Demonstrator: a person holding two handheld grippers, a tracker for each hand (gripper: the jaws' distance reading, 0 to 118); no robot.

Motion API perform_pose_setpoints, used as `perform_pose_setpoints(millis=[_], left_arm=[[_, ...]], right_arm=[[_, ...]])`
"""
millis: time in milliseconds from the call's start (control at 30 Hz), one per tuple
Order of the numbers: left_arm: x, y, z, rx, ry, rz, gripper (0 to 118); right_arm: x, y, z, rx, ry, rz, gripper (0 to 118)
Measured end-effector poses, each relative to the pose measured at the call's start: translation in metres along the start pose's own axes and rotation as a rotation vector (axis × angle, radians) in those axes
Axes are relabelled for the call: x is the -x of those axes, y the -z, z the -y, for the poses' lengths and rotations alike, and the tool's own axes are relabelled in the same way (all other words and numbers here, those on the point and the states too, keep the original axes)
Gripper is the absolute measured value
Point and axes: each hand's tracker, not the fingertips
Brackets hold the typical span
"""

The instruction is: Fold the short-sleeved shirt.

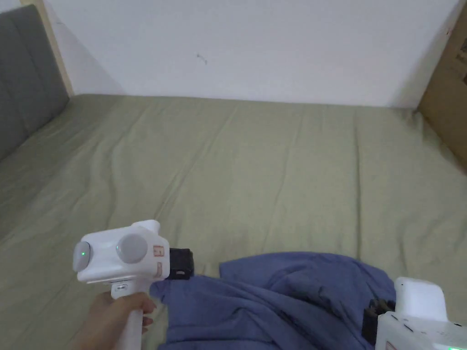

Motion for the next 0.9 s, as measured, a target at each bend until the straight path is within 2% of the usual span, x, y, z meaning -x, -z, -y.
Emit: perform_pose_setpoints(millis=[33,67,100,133,167,200,233,267,333,400,433,467,533,567,600,667,700,800,867,900], left_arm=[[-0.001,0.008,-0.001,0.023,-0.003,0.0,92],[-0.001,0.02,-0.001,0.07,-0.007,-0.013,82],[-0.003,0.033,0.004,0.116,0.014,-0.041,62],[-0.007,0.041,0.01,0.138,0.062,-0.059,48],[-0.015,0.042,0.021,0.07,0.168,-0.14,46],[-0.021,0.034,0.026,0.023,0.252,-0.102,37],[-0.023,0.026,0.027,0.003,0.269,-0.106,15],[-0.024,0.02,0.025,0.011,0.244,-0.036,11],[-0.026,0.015,0.027,0.026,0.23,-0.049,11],[-0.025,0.011,0.024,0.023,0.249,-0.052,11],[-0.025,0.01,0.024,0.027,0.248,-0.047,11],[-0.024,0.006,0.022,0.029,0.243,-0.04,11],[-0.023,-0.005,0.022,0.014,0.231,-0.017,11],[-0.022,-0.01,0.021,0.003,0.225,-0.005,11],[-0.022,-0.016,0.02,-0.013,0.216,0.01,11],[-0.019,-0.026,0.018,-0.021,0.204,0.04,11],[-0.017,-0.029,0.017,-0.023,0.197,0.05,11],[-0.012,-0.038,0.015,-0.033,0.188,0.07,11],[-0.009,-0.039,0.013,-0.038,0.174,0.075,11],[-0.008,-0.04,0.012,-0.04,0.171,0.077,11]], right_arm=[[-0.001,0.002,0.0,0.005,0.0,0.001,0],[-0.001,0.004,0.001,0.01,0.0,0.003,0],[-0.003,0.006,0.002,0.014,0.002,0.007,0],[-0.005,0.008,0.003,0.016,0.007,0.011,0],[-0.007,0.01,0.004,0.018,0.017,0.016,0],[-0.01,0.013,0.004,0.026,0.025,0.015,0],[-0.013,0.015,0.004,0.031,0.031,0.012,0],[-0.016,0.019,0.003,0.037,0.033,0.005,0],[-0.02,0.027,-0.005,0.055,0.04,-0.021,0],[-0.026,0.038,-0.02,0.043,0.019,-0.139,0],[-0.026,0.046,-0.03,0.038,-0.001,-0.168,6],[-0.023,0.058,-0.043,0.076,-0.056,-0.169,29],[-0.014,0.087,-0.069,0.062,-0.162,-0.148,84],[-0.009,0.105,-0.079,0.082,-0.211,-0.13,95],[-0.002,0.125,-0.086,0.101,-0.265,-0.122,98],[-0.001,0.173,-0.091,0.16,-0.36,-0.181,98],[0.005,0.193,-0.093,0.221,-0.411,-0.166,98],[0.022,0.228,-0.088,0.287,-0.484,-0.154,95],[0.024,0.246,-0.085,0.308,-0.507,-0.156,92],[0.026,0.243,-0.086,0.359,-0.443,-0.182,91]])
